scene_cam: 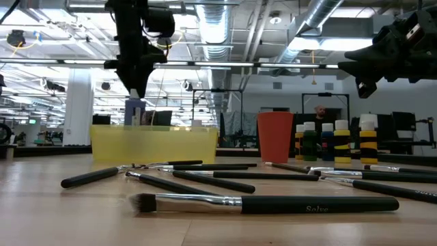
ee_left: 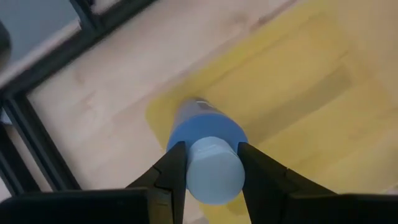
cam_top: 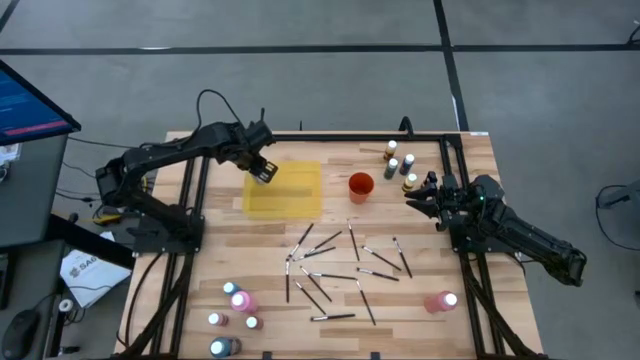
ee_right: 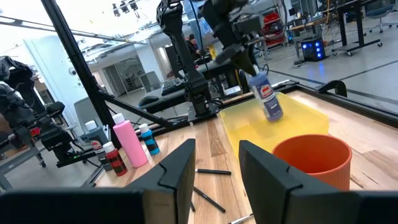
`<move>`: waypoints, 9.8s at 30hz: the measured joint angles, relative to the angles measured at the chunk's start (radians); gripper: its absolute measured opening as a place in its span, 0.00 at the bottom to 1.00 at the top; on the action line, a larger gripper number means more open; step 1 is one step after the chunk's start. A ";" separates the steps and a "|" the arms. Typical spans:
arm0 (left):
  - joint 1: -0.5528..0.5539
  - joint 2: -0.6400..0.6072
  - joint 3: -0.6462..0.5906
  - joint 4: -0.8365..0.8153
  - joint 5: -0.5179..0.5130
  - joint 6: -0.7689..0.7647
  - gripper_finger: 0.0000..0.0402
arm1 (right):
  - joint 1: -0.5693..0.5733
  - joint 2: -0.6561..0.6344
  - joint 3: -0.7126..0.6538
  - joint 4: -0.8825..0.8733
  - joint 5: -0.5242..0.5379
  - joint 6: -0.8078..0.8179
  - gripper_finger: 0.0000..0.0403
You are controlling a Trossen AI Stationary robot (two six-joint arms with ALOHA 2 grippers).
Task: Pick & Place Paint Supplies
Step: Put the purple paint bottle into the yellow bin, then put the top pink paint bottle into the yellow bin
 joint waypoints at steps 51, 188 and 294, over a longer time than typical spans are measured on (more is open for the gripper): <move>-0.124 -0.374 -0.014 0.044 0.354 0.244 0.60 | 0.000 0.000 0.000 0.000 0.000 0.000 0.30; -1.213 -0.207 -0.238 0.350 -0.080 -0.120 0.26 | 0.001 0.000 0.000 -0.001 0.000 0.000 0.30; -0.277 -0.280 -0.303 0.225 -0.318 -0.263 0.27 | 0.001 0.000 0.000 0.000 -0.003 0.000 0.30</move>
